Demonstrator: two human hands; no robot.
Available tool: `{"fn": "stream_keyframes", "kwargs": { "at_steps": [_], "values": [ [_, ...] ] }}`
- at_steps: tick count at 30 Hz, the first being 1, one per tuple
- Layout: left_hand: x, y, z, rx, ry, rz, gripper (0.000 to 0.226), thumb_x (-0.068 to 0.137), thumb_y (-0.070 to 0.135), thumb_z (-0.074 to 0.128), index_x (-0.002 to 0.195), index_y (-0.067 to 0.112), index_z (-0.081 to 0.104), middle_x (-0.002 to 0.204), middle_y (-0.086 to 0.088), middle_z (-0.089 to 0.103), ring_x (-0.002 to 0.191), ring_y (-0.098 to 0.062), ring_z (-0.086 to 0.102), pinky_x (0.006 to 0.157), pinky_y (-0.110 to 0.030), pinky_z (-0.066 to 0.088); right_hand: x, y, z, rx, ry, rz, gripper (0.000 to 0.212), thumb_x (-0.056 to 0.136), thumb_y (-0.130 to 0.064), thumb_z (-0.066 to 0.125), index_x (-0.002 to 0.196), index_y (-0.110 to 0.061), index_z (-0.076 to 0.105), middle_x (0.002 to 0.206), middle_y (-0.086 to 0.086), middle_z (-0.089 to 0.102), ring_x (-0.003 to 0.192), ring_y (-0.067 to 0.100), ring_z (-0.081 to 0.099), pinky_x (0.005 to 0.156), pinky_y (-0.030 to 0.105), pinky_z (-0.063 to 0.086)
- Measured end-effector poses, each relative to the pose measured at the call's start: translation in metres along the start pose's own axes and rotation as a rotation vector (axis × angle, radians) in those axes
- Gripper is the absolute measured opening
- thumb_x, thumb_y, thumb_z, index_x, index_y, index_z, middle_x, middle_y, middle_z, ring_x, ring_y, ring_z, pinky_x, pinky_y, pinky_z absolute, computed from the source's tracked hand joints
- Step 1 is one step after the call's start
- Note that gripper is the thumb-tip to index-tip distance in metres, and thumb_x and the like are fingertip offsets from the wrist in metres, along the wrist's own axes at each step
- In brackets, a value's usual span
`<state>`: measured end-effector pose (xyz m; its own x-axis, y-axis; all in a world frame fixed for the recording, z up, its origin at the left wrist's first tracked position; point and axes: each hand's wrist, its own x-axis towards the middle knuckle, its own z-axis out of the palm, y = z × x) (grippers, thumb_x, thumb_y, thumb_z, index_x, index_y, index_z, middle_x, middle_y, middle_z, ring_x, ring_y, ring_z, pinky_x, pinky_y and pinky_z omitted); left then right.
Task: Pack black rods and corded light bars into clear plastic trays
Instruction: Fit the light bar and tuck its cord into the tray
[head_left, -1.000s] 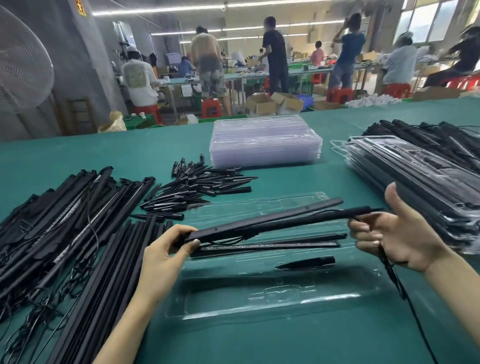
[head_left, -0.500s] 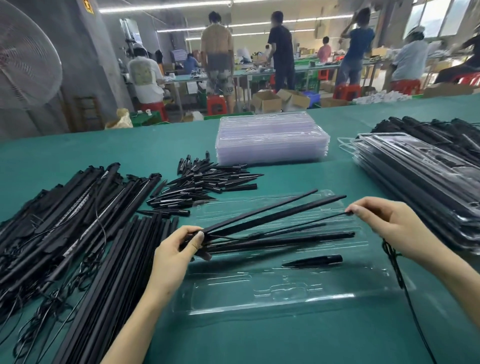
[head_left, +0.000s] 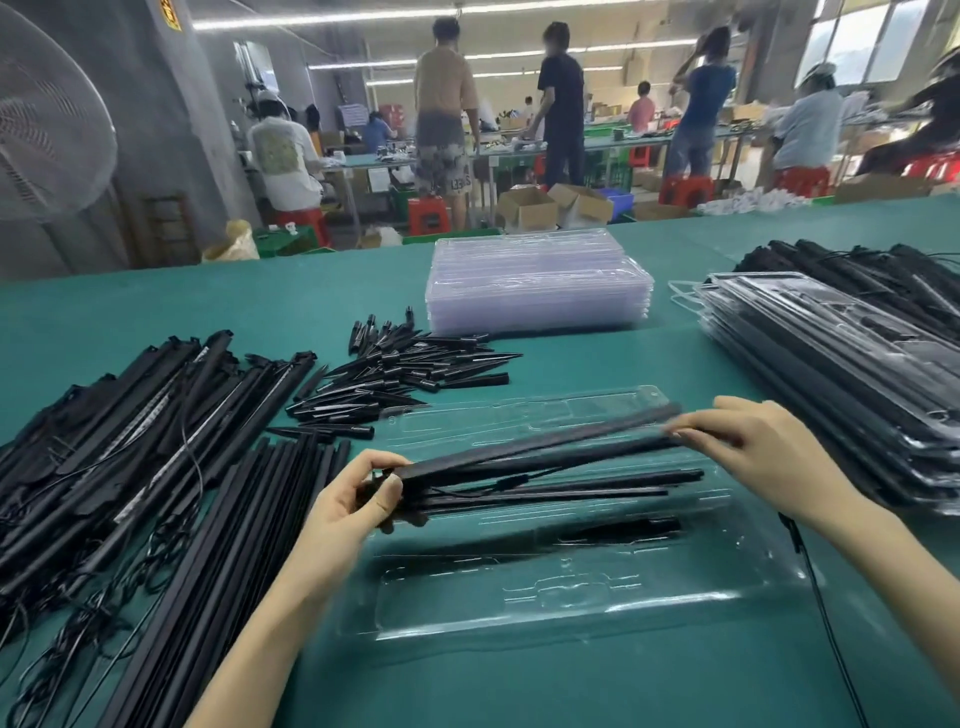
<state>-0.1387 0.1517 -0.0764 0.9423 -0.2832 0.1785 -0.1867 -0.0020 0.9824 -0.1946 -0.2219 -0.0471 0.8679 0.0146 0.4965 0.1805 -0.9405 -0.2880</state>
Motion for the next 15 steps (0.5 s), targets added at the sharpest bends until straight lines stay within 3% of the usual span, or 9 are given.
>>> {"fn": "stream_keyframes", "kwargs": {
  "at_steps": [2,6,9,12,15],
  "values": [
    [-0.001,0.002,-0.003,-0.003,-0.088,0.012,0.016,0.08,0.02,0.06,0.094,0.014,0.065,0.091,-0.007,0.068,0.079,-0.012,0.064,0.069,-0.018,0.051,0.0,0.003,0.0,-0.121,0.027,-0.087,0.017,0.082,-0.031,0.065,0.075,-0.021,0.076,0.06,-0.003,0.055,0.049,0.029,0.052,0.058,0.037,0.037],
    [-0.003,0.002,-0.013,0.06,-0.209,0.019,0.013,0.078,0.007,0.065,0.091,0.004,0.064,0.111,-0.001,0.067,0.099,-0.009,0.064,0.081,-0.019,0.051,-0.001,0.008,-0.001,-0.029,0.006,-0.122,0.037,0.088,-0.049,0.057,0.063,-0.022,0.068,0.061,-0.007,0.053,0.049,0.022,0.051,0.062,0.033,0.035],
    [-0.003,0.002,-0.017,0.325,-0.249,0.09,0.016,0.079,-0.007,0.069,0.083,0.007,0.062,0.106,0.003,0.068,0.102,-0.009,0.062,0.084,-0.016,0.046,-0.004,0.011,0.007,0.095,-0.055,-0.066,0.049,0.088,-0.059,0.046,0.068,-0.021,0.068,0.071,-0.008,0.054,0.056,0.015,0.052,0.059,0.037,0.043],
    [-0.004,0.0,-0.013,0.616,-0.255,0.145,0.032,0.072,-0.008,0.075,0.074,0.02,0.06,0.095,0.011,0.067,0.098,-0.007,0.06,0.087,-0.022,0.044,-0.011,0.014,0.017,0.205,-0.142,-0.04,0.04,0.084,-0.054,0.047,0.073,-0.021,0.069,0.088,-0.016,0.061,0.066,0.008,0.057,0.064,0.038,0.048],
    [-0.007,0.002,-0.013,0.721,-0.256,0.188,0.039,0.068,-0.003,0.08,0.071,0.03,0.059,0.095,0.014,0.065,0.096,-0.003,0.058,0.086,-0.017,0.042,-0.016,0.017,0.018,0.251,-0.17,-0.067,0.029,0.084,-0.051,0.05,0.075,-0.029,0.067,0.089,-0.018,0.065,0.066,0.014,0.059,0.064,0.033,0.048]
  ]
}}
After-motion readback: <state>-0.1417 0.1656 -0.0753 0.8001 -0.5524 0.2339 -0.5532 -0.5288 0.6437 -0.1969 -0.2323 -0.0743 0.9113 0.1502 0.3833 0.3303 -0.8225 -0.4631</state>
